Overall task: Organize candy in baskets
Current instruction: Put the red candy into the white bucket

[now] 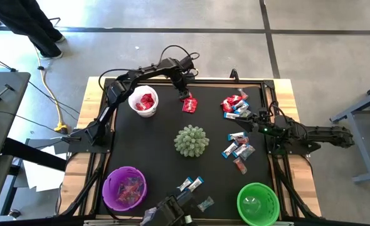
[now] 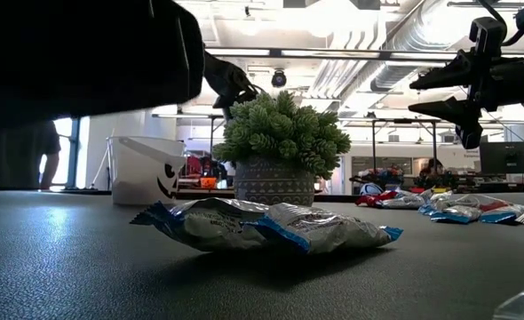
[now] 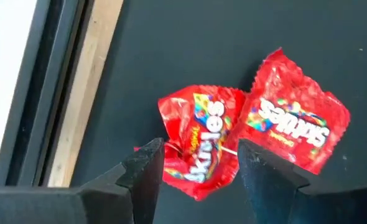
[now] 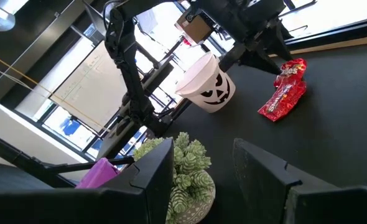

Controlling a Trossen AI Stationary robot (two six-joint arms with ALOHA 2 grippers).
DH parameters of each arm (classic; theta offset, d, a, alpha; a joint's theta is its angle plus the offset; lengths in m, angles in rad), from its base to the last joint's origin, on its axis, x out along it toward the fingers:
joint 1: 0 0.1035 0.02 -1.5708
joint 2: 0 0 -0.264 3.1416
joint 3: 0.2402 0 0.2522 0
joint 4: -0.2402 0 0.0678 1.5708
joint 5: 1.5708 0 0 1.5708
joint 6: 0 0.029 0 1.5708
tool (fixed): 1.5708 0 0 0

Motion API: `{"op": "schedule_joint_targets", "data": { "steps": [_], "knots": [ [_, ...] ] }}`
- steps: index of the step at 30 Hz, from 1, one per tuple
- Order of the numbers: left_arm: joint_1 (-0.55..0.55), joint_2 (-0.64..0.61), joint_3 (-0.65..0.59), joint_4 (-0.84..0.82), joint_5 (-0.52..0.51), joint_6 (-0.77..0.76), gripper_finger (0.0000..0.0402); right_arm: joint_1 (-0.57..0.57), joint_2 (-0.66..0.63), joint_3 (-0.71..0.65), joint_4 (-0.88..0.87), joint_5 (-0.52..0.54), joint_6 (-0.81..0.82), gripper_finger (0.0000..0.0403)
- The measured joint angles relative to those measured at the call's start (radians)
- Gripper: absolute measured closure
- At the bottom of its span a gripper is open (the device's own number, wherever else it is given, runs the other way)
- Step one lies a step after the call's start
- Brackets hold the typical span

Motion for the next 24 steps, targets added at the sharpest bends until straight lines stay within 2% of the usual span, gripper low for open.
{"op": "schedule_joint_targets", "data": {
  "steps": [6,14,24],
  "knots": [
    [0.006,0.001,0.000,0.035,0.014,0.034,0.0218,0.000,0.000,0.000,0.000,0.000,0.000,0.0240],
    [0.010,0.014,0.000,0.047,0.065,-0.054,0.0261,0.000,0.000,0.000,0.000,0.000,0.000,0.0240],
    [0.018,0.039,0.002,-0.088,0.057,-0.007,0.0272,0.000,0.000,0.000,0.000,0.000,0.000,0.0240]
  ]
}}
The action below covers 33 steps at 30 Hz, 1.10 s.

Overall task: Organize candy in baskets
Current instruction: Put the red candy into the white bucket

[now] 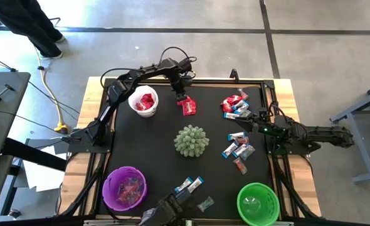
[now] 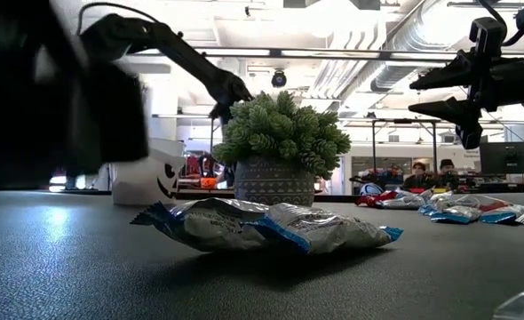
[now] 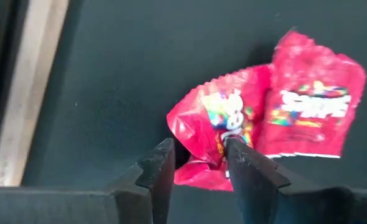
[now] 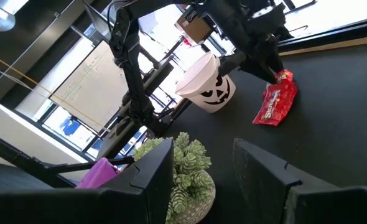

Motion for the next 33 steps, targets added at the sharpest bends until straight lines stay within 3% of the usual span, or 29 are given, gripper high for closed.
{"op": "schedule_joint_targets", "data": {
  "steps": [4,12,24,33],
  "knots": [
    [-0.002,0.023,0.004,-0.001,0.006,-0.064,0.0294,0.000,0.000,0.000,0.000,0.000,0.000,0.0240],
    [0.001,0.026,0.002,-0.011,0.057,-0.147,0.0393,0.000,0.000,0.000,0.000,0.000,0.000,0.0240],
    [-0.002,0.022,0.058,-0.077,0.028,-0.230,0.0399,0.000,0.000,0.000,0.000,0.000,0.000,0.0240],
    [-0.002,0.022,0.274,-0.300,-0.056,-0.230,0.0401,0.000,0.000,0.000,0.000,0.000,0.000,0.0240]
  ]
}}
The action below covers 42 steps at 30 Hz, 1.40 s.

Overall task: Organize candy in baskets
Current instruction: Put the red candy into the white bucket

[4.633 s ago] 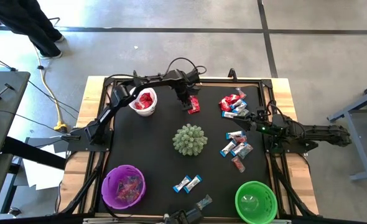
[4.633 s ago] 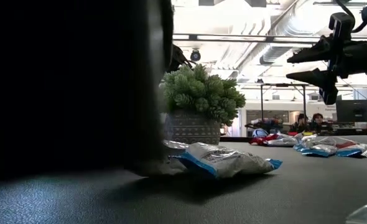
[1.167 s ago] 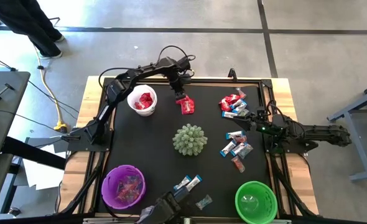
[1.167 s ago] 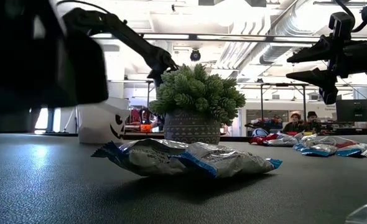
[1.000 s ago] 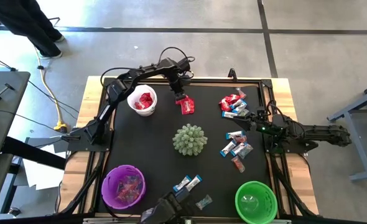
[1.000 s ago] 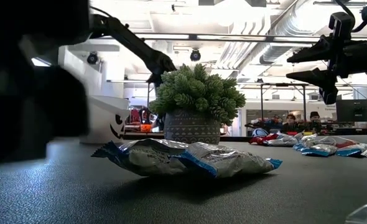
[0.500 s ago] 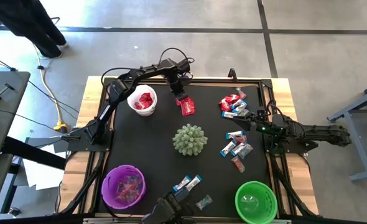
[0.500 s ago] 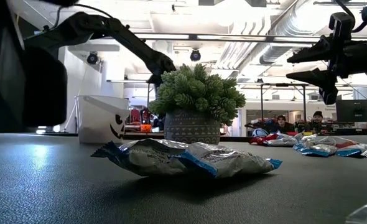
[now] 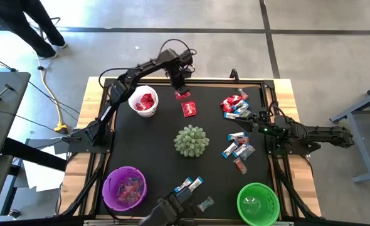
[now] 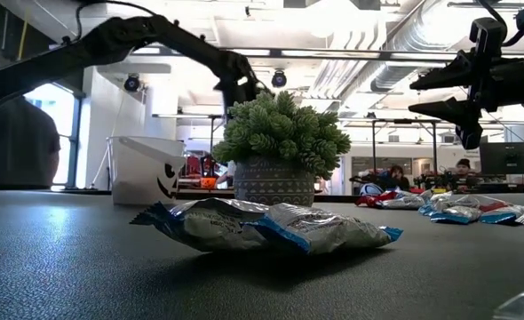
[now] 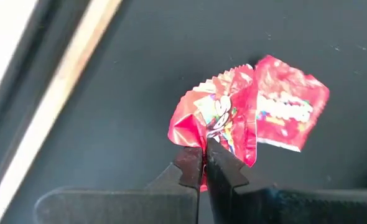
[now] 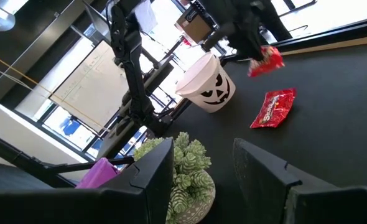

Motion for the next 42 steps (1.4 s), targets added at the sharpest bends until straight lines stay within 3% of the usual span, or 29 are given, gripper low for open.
{"op": "schedule_joint_targets", "data": {
  "steps": [3,7,16,20,24,31,36,42],
  "knots": [
    [-0.001,-0.012,0.076,-0.126,-0.024,0.000,0.0401,0.000,0.000,0.000,0.000,0.000,0.000,0.0240],
    [-0.009,-0.116,0.021,-0.206,-0.022,-0.015,0.0401,0.000,0.000,0.000,0.000,0.000,0.000,0.0240],
    [-0.050,-0.392,-0.034,-0.229,-0.192,-0.057,0.0401,0.000,0.000,0.000,0.000,0.000,0.000,0.0240],
    [-0.048,-0.503,-0.101,-0.227,-0.326,-0.094,0.0401,0.000,0.000,0.000,0.002,0.000,0.044,0.0240],
    [-0.023,-0.614,-0.233,-0.225,-0.387,-0.128,0.0401,0.000,0.000,0.000,0.001,0.000,0.129,0.0240],
    [0.024,-0.790,-0.603,-0.201,-0.333,-0.091,0.0401,0.000,-0.001,0.000,0.000,0.000,0.135,0.0240],
    [0.054,-0.894,-0.875,0.022,-0.191,-0.035,0.0399,0.000,-0.001,0.000,0.000,0.000,0.131,0.0240],
    [0.075,-0.944,-1.035,0.089,-0.187,-0.003,0.0372,0.000,-0.001,0.000,0.000,0.000,0.131,0.0240]
  ]
}}
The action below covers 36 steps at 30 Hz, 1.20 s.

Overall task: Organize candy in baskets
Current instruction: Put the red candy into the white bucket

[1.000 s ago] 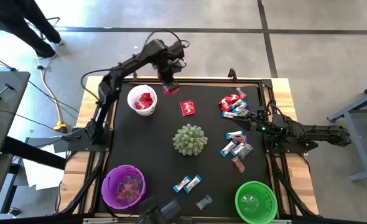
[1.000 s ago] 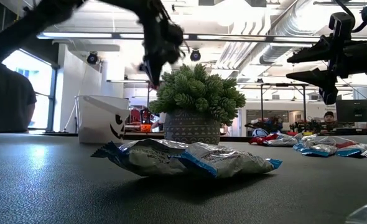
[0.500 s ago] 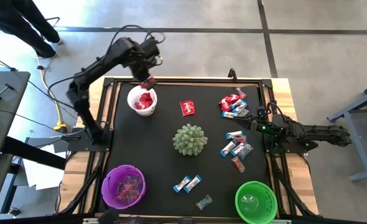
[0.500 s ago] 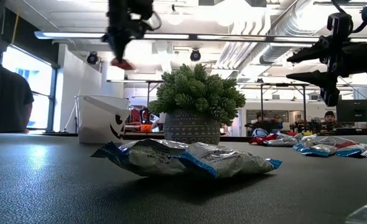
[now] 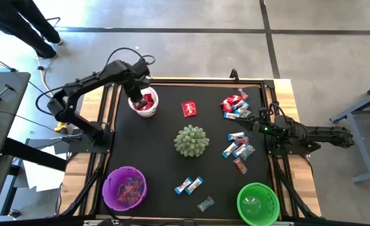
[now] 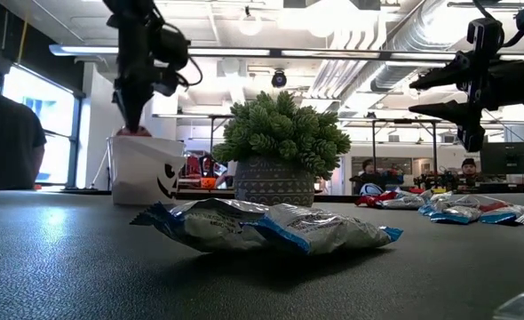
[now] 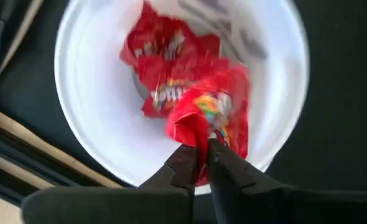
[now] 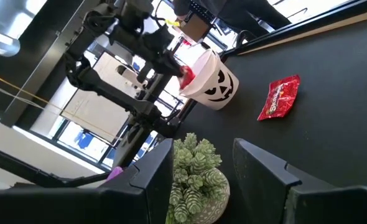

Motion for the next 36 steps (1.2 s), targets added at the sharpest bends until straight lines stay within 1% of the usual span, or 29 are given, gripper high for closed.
{"op": "schedule_joint_targets", "data": {
  "steps": [5,7,11,14,20,27,32,36],
  "knots": [
    [0.001,-0.003,-0.036,0.008,-0.002,0.094,0.0339,0.000,0.000,0.000,0.000,0.000,0.000,0.0240],
    [0.001,-0.001,-0.036,0.041,-0.002,0.126,0.0328,0.000,0.000,0.000,0.000,0.000,0.000,0.0240],
    [0.001,0.000,-0.034,0.099,-0.013,0.144,0.0308,0.000,0.000,0.000,0.000,0.000,0.000,0.0240],
    [0.001,0.000,-0.019,0.102,-0.028,0.133,0.0300,0.000,0.000,0.000,0.000,0.000,0.000,0.0240],
    [-0.027,-0.007,0.066,0.080,0.005,0.051,0.0298,0.000,0.000,0.000,0.000,0.000,0.000,0.0240],
    [-0.112,-0.014,0.223,0.093,0.009,-0.122,0.0298,0.000,0.000,0.000,0.000,0.000,0.000,0.0240],
    [-0.184,-0.014,0.296,0.191,0.009,-0.288,0.0298,0.000,0.000,0.000,0.000,0.000,0.000,0.0240],
    [-0.242,-0.014,0.324,0.295,0.033,-0.404,0.0298,0.000,0.000,0.000,0.000,0.003,0.000,0.0240]
  ]
}}
